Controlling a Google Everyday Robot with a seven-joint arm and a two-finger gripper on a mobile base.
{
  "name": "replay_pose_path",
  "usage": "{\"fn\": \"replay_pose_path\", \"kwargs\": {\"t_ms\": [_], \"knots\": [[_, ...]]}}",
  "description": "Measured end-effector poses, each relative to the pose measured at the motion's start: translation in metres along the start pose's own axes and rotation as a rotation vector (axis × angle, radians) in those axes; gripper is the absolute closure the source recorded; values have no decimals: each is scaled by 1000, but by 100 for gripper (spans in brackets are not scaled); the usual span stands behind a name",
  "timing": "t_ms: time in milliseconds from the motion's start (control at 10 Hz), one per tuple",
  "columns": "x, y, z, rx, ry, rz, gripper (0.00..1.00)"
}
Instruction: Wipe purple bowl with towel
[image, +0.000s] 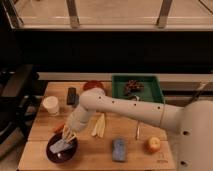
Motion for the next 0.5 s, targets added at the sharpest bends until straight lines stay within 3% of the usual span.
{"fn": "replay_pose_path", "kwargs": {"t_ms": [200, 500], "knots": [[-10, -2, 10, -9, -16, 6, 100], [-11, 23, 4, -27, -13, 52, 100]]}}
